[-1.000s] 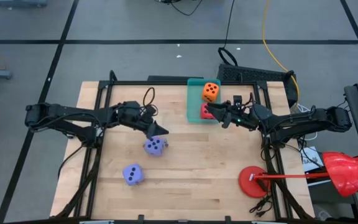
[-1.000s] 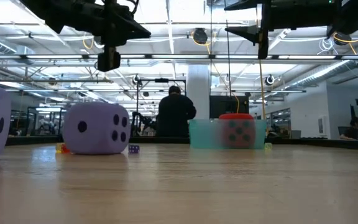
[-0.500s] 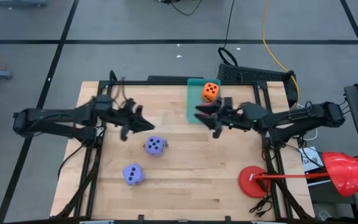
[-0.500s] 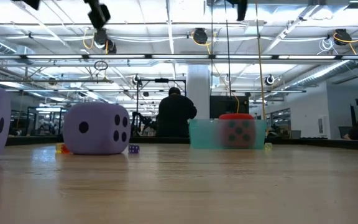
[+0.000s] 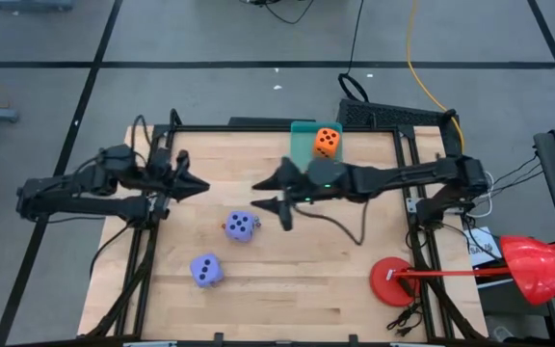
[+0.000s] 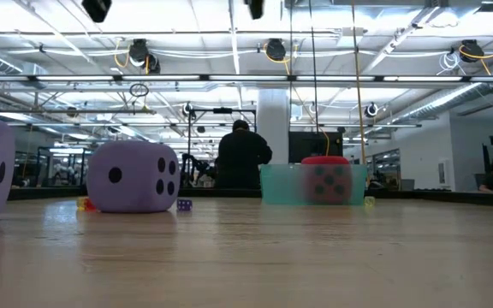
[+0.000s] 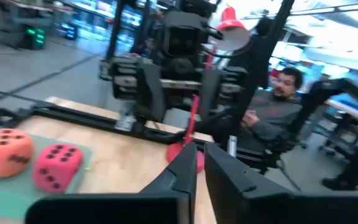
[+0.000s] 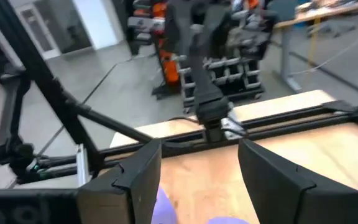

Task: Pick & Place Dice
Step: Put the large purple die into the green bin

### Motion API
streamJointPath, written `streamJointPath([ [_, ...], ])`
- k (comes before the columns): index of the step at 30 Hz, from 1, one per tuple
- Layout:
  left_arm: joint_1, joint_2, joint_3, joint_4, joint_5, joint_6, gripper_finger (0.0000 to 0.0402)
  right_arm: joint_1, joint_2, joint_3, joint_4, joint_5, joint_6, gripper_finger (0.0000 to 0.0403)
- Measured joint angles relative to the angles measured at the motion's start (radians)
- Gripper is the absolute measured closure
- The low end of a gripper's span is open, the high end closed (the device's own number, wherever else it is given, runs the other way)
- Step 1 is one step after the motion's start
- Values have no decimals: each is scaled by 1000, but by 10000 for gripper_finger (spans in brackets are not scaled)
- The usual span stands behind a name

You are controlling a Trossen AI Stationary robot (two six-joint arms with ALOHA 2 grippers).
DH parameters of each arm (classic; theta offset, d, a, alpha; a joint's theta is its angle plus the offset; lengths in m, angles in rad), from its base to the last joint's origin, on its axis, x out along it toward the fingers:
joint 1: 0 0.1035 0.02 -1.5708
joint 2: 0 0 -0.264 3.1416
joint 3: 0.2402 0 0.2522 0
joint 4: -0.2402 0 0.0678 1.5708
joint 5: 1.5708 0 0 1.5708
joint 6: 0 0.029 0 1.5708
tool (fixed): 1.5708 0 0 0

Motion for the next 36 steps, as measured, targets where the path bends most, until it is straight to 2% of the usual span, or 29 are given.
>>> streamJointPath([
  [6, 0, -139, 0, -84, -44, 32, 335, -7, 158, 179, -106, -55, -7, 173],
  [12, 0, -248, 0, -146, -43, 73, 345, -27, 277, 363, -295, -58, -53, 167],
  [16, 0, -285, 0, -192, -43, 81, 352, -67, 346, 447, -429, -107, -49, 167],
  [18, 0, -292, 0, -205, -44, 83, 354, -87, 364, 466, -500, -126, -46, 167],
  [23, 0, -292, 0, -213, -44, 87, 356, -123, 416, 473, -540, -182, -5, 167],
  [36, 0, -292, 0, -212, -44, 80, 355, -134, 548, 472, -494, -304, 14, 167],
])
